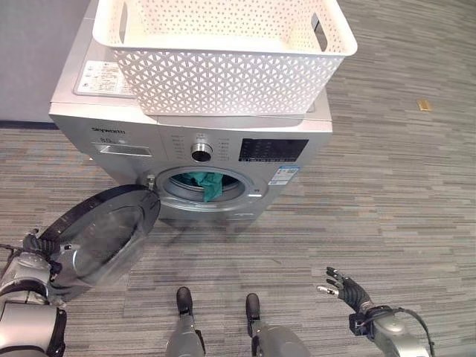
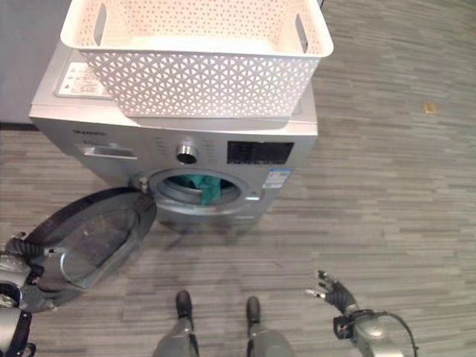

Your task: Grab the laundry basket,head to the washer,open it,put in the laundry and shut it.

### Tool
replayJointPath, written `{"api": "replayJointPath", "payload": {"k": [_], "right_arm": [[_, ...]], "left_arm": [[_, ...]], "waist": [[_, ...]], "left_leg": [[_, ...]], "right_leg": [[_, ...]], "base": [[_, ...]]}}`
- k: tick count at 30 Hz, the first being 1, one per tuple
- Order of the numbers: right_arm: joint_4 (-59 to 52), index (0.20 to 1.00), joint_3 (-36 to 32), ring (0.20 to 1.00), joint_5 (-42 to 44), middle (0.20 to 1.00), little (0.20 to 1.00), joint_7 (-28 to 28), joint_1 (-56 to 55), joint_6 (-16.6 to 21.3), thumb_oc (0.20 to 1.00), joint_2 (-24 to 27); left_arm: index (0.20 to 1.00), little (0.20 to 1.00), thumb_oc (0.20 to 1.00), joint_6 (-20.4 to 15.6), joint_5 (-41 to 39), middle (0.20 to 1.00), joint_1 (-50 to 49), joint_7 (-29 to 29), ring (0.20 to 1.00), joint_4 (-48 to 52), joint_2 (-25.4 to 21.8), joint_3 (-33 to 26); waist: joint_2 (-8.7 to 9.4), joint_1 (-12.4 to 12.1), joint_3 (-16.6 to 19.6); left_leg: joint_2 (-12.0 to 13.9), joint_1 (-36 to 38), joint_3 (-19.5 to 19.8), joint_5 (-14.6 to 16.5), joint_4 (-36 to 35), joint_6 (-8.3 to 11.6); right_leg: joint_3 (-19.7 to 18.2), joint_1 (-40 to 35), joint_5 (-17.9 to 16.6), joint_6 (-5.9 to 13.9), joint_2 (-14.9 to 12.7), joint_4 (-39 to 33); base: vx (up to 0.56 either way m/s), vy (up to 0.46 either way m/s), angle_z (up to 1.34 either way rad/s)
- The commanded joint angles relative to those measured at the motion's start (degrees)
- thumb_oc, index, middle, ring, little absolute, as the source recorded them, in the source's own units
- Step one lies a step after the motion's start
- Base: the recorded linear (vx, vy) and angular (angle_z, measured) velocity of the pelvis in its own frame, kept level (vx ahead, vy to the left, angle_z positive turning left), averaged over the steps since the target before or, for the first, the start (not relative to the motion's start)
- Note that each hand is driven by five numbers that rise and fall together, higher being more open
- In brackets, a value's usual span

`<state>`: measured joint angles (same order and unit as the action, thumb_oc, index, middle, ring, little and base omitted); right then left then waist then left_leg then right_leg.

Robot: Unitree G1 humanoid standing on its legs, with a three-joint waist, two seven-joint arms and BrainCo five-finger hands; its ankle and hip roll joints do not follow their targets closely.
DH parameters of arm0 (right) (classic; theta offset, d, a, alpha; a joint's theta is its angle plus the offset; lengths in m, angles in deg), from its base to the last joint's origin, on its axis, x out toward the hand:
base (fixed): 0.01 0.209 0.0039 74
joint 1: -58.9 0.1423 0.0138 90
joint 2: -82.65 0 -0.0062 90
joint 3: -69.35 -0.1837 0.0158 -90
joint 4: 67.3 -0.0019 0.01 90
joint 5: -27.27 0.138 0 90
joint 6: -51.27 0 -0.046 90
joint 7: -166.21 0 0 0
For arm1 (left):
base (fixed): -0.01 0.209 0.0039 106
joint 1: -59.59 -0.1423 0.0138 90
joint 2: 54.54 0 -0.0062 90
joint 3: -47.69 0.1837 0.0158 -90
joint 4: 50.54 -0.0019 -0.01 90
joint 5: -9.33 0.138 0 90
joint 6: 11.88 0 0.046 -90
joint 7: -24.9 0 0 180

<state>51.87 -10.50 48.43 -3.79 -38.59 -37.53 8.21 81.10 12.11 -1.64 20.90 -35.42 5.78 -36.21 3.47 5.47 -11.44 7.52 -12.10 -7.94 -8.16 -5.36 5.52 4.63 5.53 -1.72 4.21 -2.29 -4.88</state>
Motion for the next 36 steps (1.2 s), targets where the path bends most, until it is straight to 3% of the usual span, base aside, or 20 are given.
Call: {"api": "replayJointPath", "payload": {"k": [1,5,6,8,11,13,14,15,22,25,29,31,33,35,36], "right_arm": [[-3.6,1.0,-3.4,1.0,-1.0,1.0,1.0,-1.2,1.3,0.6,1.0,1.6],[-4.0,1.0,-3.8,1.0,-1.1,1.0,1.0,-1.4,2.2,0.9,1.0,2.3],[-4.5,1.0,-3.6,1.0,-1.5,1.0,1.0,-1.4,2.6,0.8,1.0,2.6],[-4.5,1.0,-3.6,1.0,-1.7,1.0,1.0,-1.5,2.8,0.7,1.0,2.8],[-3.6,1.0,-3.7,1.0,-1.9,1.0,1.0,-2.6,3.8,1.1,1.0,2.1],[-3.0,1.0,-4.0,1.0,-2.0,1.0,1.0,-2.8,3.9,1.3,1.0,1.7],[-1.9,1.0,-4.2,1.0,-2.5,1.0,1.0,-2.8,4.1,1.1,1.0,1.1],[-1.3,1.0,-3.9,1.0,-2.9,1.0,1.0,-2.8,4.3,1.1,1.0,0.6],[0.3,1.0,-2.7,1.0,-3.7,1.0,1.0,-3.1,4.2,1.4,1.0,-1.9],[1.6,1.0,-1.5,1.0,-3.6,1.0,1.0,-3.2,4.8,1.7,1.0,-2.8],[2.4,1.0,-0.5,1.0,-4.5,1.0,1.0,-3.2,5.3,1.2,1.0,-3.3],[4.7,1.0,1.2,1.0,-5.1,1.0,1.0,-3.8,7.0,1.0,1.0,-3.9],[5.1,1.0,1.8,1.0,-5.3,1.0,1.0,-4.1,7.4,1.1,1.0,-4.0],[6.1,1.0,1.6,1.0,-5.5,1.0,1.0,-4.9,6.2,3.7,1.0,-4.2],[6.3,1.0,1.6,1.0,-5.4,1.0,1.0,-4.6,5.7,4.2,1.0,-4.5]], "left_arm": [[1.0,1.0,1.0,0.5,-1.7,1.0,-1.8,6.0,1.0,-4.9,10.9,5.1],[1.0,1.0,1.0,-0.2,-1.7,1.0,-1.9,6.7,1.0,-3.4,12.8,8.1],[1.0,1.0,1.0,-0.1,1.0,1.0,-0.8,6.6,1.0,-1.7,13.7,12.2],[1.0,1.0,1.0,-0.2,2.3,1.0,-0.2,6.3,1.0,-0.6,14.3,14.0],[1.0,1.0,1.0,-2.5,0.0,1.0,-1.3,6.6,1.0,11.4,18.8,19.2],[1.0,1.0,1.0,-3.3,-1.7,1.0,-4.0,8.1,1.0,16.6,19.3,20.3],[1.0,1.0,1.0,-3.9,-3.7,1.0,-8.9,11.1,1.0,26.8,18.9,22.2],[1.0,1.0,1.0,-4.1,-4.6,1.0,-10.7,12.7,1.0,30.1,19.2,23.5],[1.0,1.0,1.0,-4.6,-10.4,1.0,-10.6,14.1,1.0,34.6,23.8,27.8],[1.0,1.0,1.0,-3.8,-13.9,1.0,-10.1,14.4,1.0,42.0,24.3,30.8],[1.0,1.0,1.0,-3.2,-15.7,1.0,-8.0,14.3,1.0,41.4,26.8,31.9],[1.0,1.0,1.0,-3.4,-17.3,1.0,-3.8,12.6,1.0,40.2,30.4,33.6],[1.0,1.0,1.0,-4.9,-18.9,1.0,-1.8,11.6,1.0,42.7,30.4,34.4],[1.0,1.0,1.0,-10.9,-27.3,1.0,-3.8,12.0,1.0,57.9,24.0,32.7],[1.0,1.0,1.0,-11.5,-31.3,1.0,-7.0,13.6,1.0,60.9,22.2,31.3]], "waist": [[4.8,2.2,-2.3],[4.47,2.5,-2.4],[4.3,2.6,-2.7],[4.23,2.6,-2.9],[2.99,2.2,-4.0],[2.47,1.9,-4.2],[1.76,1.6,-4.3],[1.51,1.5,-4.1],[0.75,2.6,-2.2],[-0.41,2.9,-1.1],[-1.1,3.6,0.0],[-1.87,4.4,0.7],[-2.19,4.6,0.8],[-2.81,4.2,1.2],[-2.99,3.8,1.5]], "left_leg": [[0.5,-2.8,2.6,4.1,6.3,-2.68],[0.4,-3.4,3.0,4.0,6.2,-2.84],[0.4,-3.4,3.0,4.1,6.2,-2.98],[0.3,-3.3,3.0,4.2,6.3,-3.05],[-0.2,-2.7,3.3,4.3,6.2,-3.23],[-0.4,-2.4,3.3,4.4,6.1,-3.24],[-0.4,-1.8,3.0,4.5,6.0,-3.32],[-0.4,-1.4,2.7,4.6,5.8,-3.35],[-0.2,0.2,1.8,4.4,4.8,-3.17],[0.3,1.4,1.1,4.2,4.7,-2.87],[0.7,2.8,0.3,4.2,4.4,-2.66],[0.9,4.0,-0.4,4.1,4.2,-2.49],[1.0,4.5,-0.7,4.0,3.9,-2.42],[1.0,5.6,-0.9,3.9,3.4,-2.23],[1.1,5.9,-1.1,3.9,3.2,-2.16]], "right_leg": [[-1.0,4.1,7.0,0.43,-0.2,10.2],[-1.0,4.9,6.8,0.51,0.0,10.5],[-1.1,5.1,6.9,0.55,0.0,10.9],[-1.1,5.1,6.9,0.56,-0.1,11.2],[-0.8,4.6,7.2,0.68,-0.4,11.5],[-0.8,4.4,7.4,0.72,-0.5,11.6],[-0.8,4.1,7.5,0.86,-0.7,11.8],[-1.0,4.0,7.5,0.93,-0.7,11.8],[-1.9,3.3,7.8,0.78,-0.6,11.7],[-2.1,2.4,8.0,0.58,-0.5,11.6],[-2.6,1.5,8.1,0.44,-0.4,11.4],[-3.1,0.7,8.2,0.32,-0.3,11.2],[-3.3,0.5,8.1,0.35,-0.3,11.1],[-3.4,-0.2,8.0,0.51,-0.3,10.7],[-3.5,-0.4,8.1,0.52,-0.3,10.5]], "base": [[0.0,0.014,0.07],[0.0,0.015,0.08],[0.0,0.011,0.04],[0.0,0.006,0.02],[0.01,0.008,0.02],[0.02,0.022,0.06],[0.03,0.015,0.04],[0.03,0.015,0.04],[0.01,-0.024,0.02],[-0.01,-0.082,-0.19],[0.0,-0.043,-0.25],[0.0,-0.049,-0.29],[0.0,-0.04,-0.28],[0.03,-0.05,-0.42],[0.03,-0.025,-0.24]]}}
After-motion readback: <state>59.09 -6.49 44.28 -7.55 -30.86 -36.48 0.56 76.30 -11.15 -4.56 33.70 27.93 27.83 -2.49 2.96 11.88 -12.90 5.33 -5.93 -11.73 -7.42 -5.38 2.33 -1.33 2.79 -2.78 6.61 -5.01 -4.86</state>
